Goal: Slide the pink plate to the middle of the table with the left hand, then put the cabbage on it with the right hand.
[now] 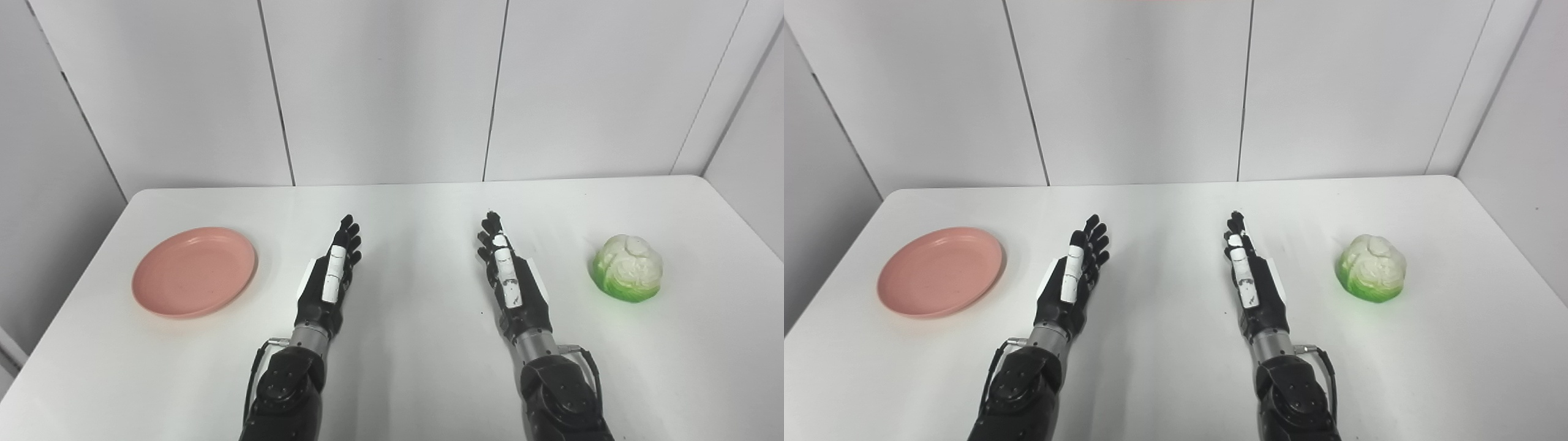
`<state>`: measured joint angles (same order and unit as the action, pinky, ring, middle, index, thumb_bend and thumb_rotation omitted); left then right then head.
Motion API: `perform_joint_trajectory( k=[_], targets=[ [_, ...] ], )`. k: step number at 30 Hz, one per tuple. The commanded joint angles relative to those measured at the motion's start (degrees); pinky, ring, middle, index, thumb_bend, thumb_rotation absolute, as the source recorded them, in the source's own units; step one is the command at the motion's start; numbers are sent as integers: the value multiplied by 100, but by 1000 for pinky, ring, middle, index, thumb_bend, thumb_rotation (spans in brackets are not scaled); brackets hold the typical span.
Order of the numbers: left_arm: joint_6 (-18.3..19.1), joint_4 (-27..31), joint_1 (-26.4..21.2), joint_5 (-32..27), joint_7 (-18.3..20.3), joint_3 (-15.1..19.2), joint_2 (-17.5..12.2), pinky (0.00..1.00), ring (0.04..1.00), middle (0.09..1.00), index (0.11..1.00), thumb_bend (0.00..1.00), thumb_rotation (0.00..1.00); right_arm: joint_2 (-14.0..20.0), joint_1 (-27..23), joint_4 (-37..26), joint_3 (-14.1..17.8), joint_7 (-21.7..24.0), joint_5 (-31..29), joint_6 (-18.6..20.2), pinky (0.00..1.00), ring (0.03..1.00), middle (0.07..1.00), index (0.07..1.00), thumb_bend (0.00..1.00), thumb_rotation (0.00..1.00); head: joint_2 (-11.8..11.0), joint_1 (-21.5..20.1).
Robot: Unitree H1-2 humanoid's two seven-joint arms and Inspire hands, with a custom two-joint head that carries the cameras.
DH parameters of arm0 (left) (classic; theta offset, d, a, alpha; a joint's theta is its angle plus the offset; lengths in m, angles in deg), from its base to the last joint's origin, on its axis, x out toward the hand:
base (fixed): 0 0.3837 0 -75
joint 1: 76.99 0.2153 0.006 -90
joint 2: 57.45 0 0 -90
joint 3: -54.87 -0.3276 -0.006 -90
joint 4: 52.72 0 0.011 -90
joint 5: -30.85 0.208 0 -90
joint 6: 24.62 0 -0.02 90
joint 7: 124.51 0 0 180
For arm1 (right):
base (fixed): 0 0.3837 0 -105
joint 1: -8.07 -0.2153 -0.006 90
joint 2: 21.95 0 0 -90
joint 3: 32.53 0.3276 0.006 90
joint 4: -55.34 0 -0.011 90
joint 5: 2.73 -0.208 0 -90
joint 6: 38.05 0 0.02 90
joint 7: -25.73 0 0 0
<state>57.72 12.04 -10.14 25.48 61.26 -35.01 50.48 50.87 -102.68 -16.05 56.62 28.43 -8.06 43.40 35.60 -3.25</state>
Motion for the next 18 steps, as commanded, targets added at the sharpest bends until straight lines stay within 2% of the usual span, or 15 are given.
perform_joint_trajectory(
  k=[1, 8, 18],
  targets=[
    [-16, -6, 126, -32, 53, -22, -4, 1000, 1000, 1000, 1000, 826, 1000, -46, -125, -221, -27, 37, 8, 47, 1000, 1000, 1000, 1000, 718, 1000, -8, -6],
    [-132, -38, 122, 26, 0, -34, -2, 1000, 1000, 1000, 1000, 809, 1000, -55, -143, -142, -21, 28, 12, -52, 1000, 1000, 1000, 1000, 721, 1000, -33, 9],
    [-63, -8, 101, -39, 10, -6, 13, 1000, 1000, 1000, 1000, 810, 1000, -39, -129, -147, -31, 46, 45, -36, 1000, 1000, 1000, 1000, 720, 1000, -39, 79]
  ],
)
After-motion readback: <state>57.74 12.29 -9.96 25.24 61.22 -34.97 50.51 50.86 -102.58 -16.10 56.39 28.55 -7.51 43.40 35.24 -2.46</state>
